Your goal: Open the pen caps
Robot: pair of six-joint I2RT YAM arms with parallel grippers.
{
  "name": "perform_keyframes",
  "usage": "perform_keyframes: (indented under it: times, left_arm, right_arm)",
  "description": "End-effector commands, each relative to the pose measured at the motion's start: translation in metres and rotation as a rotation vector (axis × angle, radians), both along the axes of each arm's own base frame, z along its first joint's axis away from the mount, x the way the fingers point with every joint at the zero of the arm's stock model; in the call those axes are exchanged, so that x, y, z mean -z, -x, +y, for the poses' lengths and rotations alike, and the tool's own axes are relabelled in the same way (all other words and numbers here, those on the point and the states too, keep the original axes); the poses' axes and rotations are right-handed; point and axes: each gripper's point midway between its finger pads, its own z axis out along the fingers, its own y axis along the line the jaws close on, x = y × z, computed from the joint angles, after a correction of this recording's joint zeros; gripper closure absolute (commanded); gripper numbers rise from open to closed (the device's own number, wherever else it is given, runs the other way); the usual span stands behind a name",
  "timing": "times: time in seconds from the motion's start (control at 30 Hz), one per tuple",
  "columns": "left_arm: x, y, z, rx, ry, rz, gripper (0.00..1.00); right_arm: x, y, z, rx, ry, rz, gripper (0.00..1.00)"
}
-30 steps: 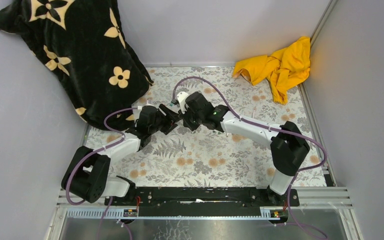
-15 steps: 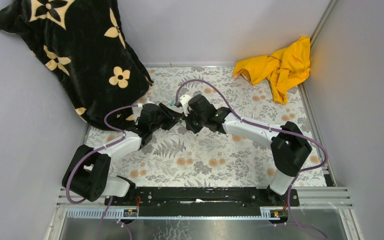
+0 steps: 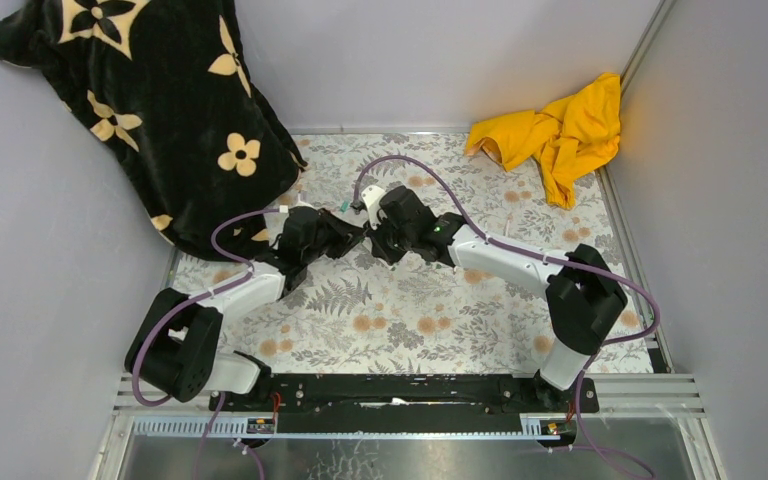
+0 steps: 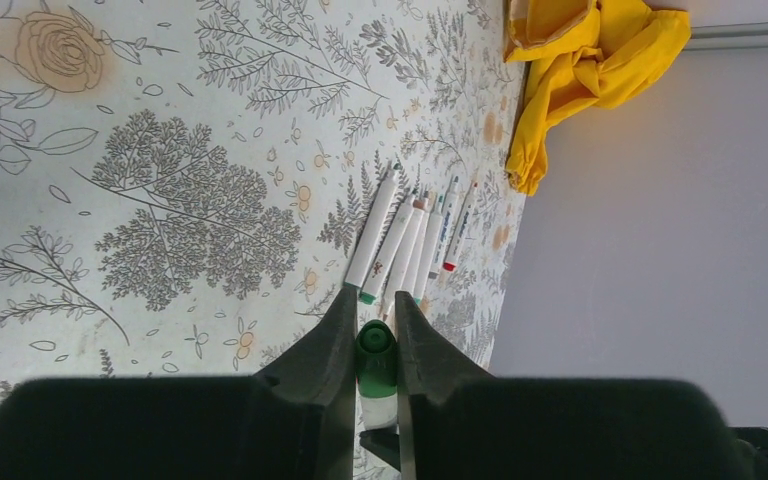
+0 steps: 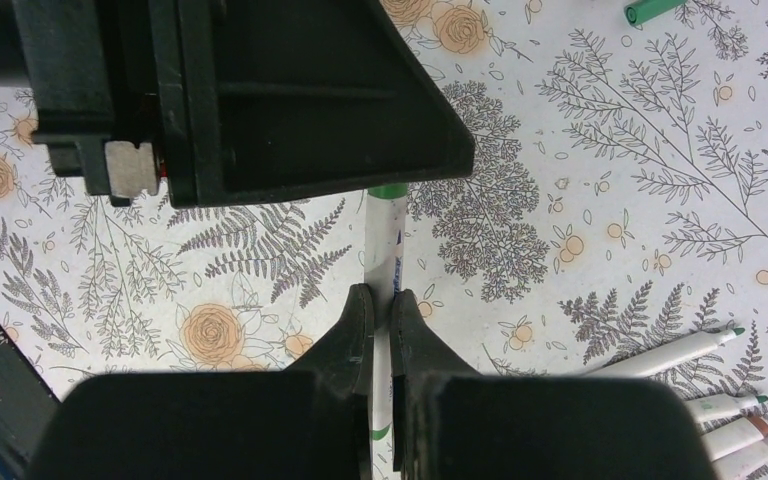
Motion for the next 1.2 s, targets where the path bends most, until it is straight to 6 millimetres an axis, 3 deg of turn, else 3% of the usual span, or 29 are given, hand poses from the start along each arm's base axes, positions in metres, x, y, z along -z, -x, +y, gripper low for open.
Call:
perform_keyframes:
  times: [0.0,0.07,0.2,0.3,0.37,0.47,1.0,1.07,1.17]
  left_arm:
    - [-0.024,-0.014,-0.008,-0.002,0.020,-0.084,0.88]
    - [-0.025,-0.014,-0.009,0.005,0.017,-0.091,0.99]
    - [-0.026,-0.015,-0.012,0.023,0.015,-0.100,1.00]
    - [-0.026,-0.015,-0.016,0.040,0.031,-0.104,1.00]
    - [-0.028,-0.017,-0.020,0.051,0.045,-0.103,1.00]
    - [-0.034,-0.018,-0.027,0.070,0.069,-0.113,1.00]
    - [-0.065,-0.007,-0.046,0.147,0.217,-0.133,1.00]
    - [-0.067,-0.006,-0.047,0.149,0.226,-0.134,1.00]
    - [-0.068,-0.005,-0.047,0.152,0.236,-0.134,1.00]
  right_arm:
    - [-0.030,-0.006,0.004,0.005,-0.082,-0.049,1.00]
    - [-0.030,-0.006,0.002,0.008,-0.083,-0.050,1.00]
    - [-0.034,-0.007,0.001,0.010,-0.091,-0.054,0.99]
    - [-0.037,-0.005,0.003,0.000,-0.103,-0.052,0.75]
    - [-0.039,-0.005,0.003,-0.001,-0.107,-0.053,0.67]
    - [-0.041,-0.005,0.003,-0.001,-0.112,-0.054,0.63]
    - [-0.039,-0.016,-0.006,0.033,-0.123,-0.064,0.62]
    - [-0.041,-0.017,-0.007,0.039,-0.130,-0.067,0.65]
    - [-0.039,-0.019,-0.009,0.046,-0.129,-0.061,0.81]
